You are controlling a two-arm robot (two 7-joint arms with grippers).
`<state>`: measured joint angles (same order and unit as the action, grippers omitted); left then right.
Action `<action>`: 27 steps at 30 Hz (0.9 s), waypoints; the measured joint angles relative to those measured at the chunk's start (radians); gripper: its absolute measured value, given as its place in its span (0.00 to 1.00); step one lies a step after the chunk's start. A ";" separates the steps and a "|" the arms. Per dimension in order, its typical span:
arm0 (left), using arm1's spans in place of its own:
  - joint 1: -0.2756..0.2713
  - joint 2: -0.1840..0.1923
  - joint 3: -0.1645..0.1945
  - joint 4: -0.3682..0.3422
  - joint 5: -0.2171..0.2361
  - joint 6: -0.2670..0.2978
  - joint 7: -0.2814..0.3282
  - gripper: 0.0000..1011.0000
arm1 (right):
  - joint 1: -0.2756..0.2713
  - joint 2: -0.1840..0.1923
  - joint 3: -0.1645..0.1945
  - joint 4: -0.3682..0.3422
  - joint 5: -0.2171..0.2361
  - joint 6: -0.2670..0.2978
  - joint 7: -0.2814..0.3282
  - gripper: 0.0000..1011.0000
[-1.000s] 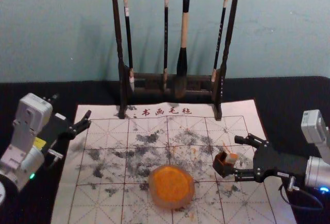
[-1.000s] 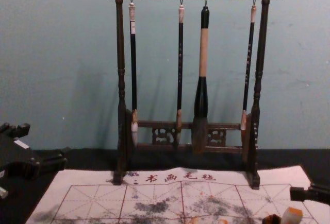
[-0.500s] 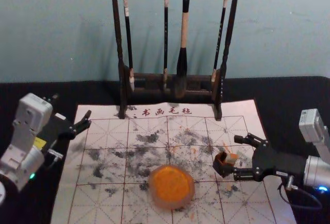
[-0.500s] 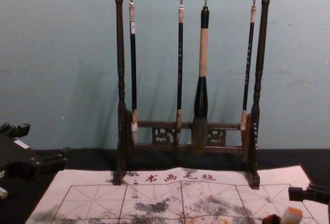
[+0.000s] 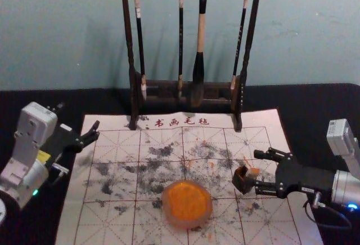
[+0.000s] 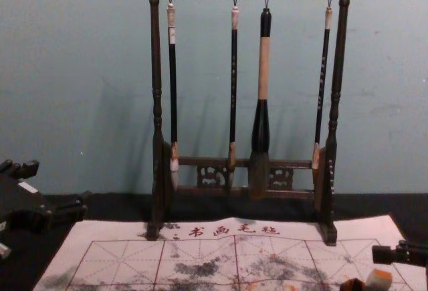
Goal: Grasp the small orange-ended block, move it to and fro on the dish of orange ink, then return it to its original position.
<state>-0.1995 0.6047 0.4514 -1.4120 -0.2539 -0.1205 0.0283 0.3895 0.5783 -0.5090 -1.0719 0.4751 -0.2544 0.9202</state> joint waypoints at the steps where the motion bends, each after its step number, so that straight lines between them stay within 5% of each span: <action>1: 0.000 0.000 0.000 0.000 0.000 0.000 0.000 0.99 | 0.000 0.000 0.000 0.000 0.000 0.000 0.000 0.80; 21: 0.000 0.000 0.000 0.000 0.000 0.000 0.000 0.99 | 0.000 0.000 0.000 0.000 0.001 -0.001 0.001 0.18; 27: 0.000 0.000 0.000 0.000 0.000 0.000 0.000 0.99 | 0.000 0.000 0.000 0.000 0.001 -0.001 0.001 0.09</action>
<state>-0.1996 0.6046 0.4514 -1.4120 -0.2539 -0.1205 0.0283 0.3894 0.5783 -0.5089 -1.0718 0.4760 -0.2557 0.9216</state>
